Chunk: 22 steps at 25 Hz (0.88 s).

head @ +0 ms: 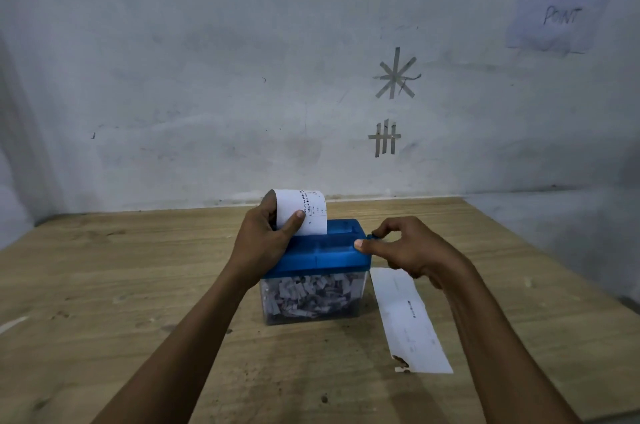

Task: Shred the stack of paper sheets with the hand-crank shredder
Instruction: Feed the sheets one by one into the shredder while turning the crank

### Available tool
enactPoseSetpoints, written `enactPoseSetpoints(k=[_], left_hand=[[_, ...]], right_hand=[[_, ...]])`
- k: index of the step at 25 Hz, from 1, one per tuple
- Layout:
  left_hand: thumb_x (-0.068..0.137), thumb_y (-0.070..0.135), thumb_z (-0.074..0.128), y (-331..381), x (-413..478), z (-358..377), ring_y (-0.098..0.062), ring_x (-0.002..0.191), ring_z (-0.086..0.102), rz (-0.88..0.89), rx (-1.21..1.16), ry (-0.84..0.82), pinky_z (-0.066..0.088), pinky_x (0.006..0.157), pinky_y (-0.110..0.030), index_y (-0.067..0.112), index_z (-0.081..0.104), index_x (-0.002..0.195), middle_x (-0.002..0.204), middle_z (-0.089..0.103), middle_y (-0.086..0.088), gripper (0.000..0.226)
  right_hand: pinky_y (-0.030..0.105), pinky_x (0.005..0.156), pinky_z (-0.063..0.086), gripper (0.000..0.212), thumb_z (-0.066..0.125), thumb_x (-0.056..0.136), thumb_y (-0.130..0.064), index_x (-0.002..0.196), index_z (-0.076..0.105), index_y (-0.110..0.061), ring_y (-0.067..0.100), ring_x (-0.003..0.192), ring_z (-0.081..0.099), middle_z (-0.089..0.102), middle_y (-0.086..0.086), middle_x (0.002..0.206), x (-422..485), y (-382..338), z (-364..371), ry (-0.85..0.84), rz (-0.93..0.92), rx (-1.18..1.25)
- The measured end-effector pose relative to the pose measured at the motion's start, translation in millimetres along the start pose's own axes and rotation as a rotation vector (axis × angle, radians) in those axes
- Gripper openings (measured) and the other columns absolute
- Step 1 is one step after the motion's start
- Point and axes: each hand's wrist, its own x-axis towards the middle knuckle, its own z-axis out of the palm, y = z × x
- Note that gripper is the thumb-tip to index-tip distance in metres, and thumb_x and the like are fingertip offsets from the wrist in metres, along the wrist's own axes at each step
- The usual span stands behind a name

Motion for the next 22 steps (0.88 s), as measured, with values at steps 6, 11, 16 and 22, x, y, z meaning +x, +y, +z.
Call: enactPoseSetpoints(k=[6,11,16,22], left_hand=[[0.090,0.023,0.075,-5.3,-0.8,-1.9,-0.010,0.106,0.067,0.029,0.026,-0.030,0.059,0.079,-0.020,0.020,0.058,0.127,0.125,0.067,0.005,0.041],[0.092,0.025,0.073,-8.5,-0.3,-0.9,-0.008,0.103,0.063,0.003,0.043,-0.040,0.055,0.071,-0.015,0.027,0.056,0.118,0.118,0.064,0.008,0.031],[0.093,0.030,0.072,-12.2,3.6,0.0,-0.011,0.104,0.064,-0.032,0.093,-0.056,0.055,0.081,-0.024,0.025,0.058,0.129,0.120,0.065,0.008,0.040],[0.090,0.033,0.075,-11.7,2.3,-0.3,-0.009,0.103,0.062,-0.025,0.119,-0.047,0.051,0.075,-0.015,0.023,0.058,0.129,0.116,0.062,0.014,0.044]], right_hand=[[0.023,0.051,0.047,0.042,0.079,0.083,-0.041,0.113,0.066,-0.015,0.014,0.057,0.058,0.067,0.002,0.083,8.1,-9.1,-30.2,-0.272,-0.079,-0.168],[0.019,0.078,0.055,0.033,0.080,0.081,-0.011,0.112,0.072,-0.007,0.014,0.099,0.070,0.074,0.009,0.109,9.2,39.8,-16.9,-0.153,-0.302,0.272],[0.035,0.056,0.053,0.035,0.073,0.082,-0.035,0.087,0.072,0.000,0.031,0.069,0.067,0.071,0.020,0.080,27.5,40.1,-5.4,-0.093,-0.350,0.343],[0.020,0.038,0.021,0.052,0.059,0.089,-0.062,0.075,0.057,-0.012,0.012,0.037,0.033,0.043,0.005,0.048,47.2,29.8,16.9,-0.188,0.148,0.460]])
